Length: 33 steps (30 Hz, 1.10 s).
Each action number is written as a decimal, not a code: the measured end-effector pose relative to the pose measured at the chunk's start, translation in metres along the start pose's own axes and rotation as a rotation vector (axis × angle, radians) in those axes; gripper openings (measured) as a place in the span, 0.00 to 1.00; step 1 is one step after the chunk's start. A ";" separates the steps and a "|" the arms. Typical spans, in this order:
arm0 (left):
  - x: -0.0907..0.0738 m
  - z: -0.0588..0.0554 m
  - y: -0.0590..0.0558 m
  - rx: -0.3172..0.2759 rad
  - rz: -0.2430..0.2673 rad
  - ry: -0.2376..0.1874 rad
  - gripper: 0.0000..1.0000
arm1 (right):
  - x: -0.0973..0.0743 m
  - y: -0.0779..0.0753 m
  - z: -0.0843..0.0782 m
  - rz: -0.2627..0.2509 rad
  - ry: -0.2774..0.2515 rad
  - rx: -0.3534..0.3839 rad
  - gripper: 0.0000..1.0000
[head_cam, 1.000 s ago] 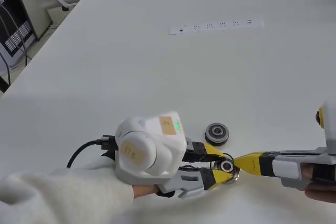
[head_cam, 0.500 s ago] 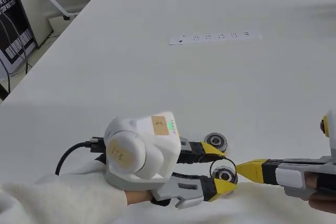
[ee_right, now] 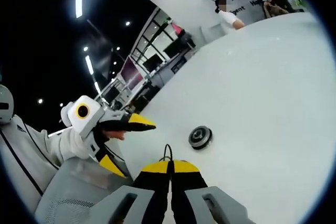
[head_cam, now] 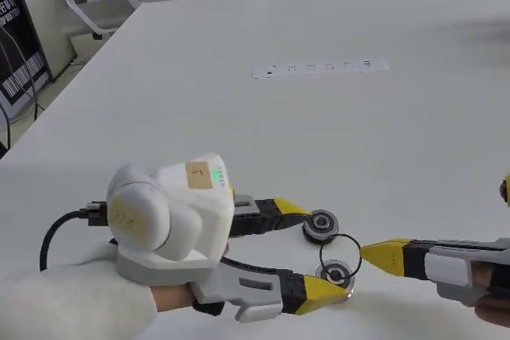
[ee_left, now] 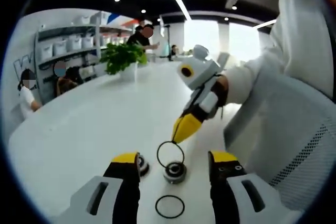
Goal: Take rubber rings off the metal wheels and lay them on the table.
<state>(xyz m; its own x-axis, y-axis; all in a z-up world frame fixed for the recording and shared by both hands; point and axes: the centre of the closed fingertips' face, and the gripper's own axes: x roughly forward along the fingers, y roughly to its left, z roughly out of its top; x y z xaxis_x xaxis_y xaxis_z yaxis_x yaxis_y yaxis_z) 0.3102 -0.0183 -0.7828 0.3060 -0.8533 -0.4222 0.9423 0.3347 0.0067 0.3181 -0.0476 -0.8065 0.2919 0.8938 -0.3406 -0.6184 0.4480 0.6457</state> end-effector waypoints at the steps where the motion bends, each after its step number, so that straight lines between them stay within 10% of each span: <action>1: -0.003 0.002 0.001 -0.003 0.003 -0.010 0.56 | -0.001 0.001 0.001 0.000 -0.005 0.000 0.00; 15: -0.040 0.019 0.021 -0.011 0.103 -0.071 0.70 | -0.007 0.015 0.012 0.004 -0.028 -0.020 0.00; 33: -0.063 0.010 0.011 -0.033 0.098 -0.065 0.94 | -0.011 0.029 0.022 0.003 -0.016 -0.079 0.00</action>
<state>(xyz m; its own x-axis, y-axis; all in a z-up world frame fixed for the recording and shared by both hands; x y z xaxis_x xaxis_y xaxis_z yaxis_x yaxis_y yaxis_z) 0.3026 0.0355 -0.7473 0.4061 -0.8394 -0.3613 0.9026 0.4303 0.0148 0.3129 -0.0440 -0.7690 0.3013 0.8957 -0.3271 -0.6749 0.4426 0.5904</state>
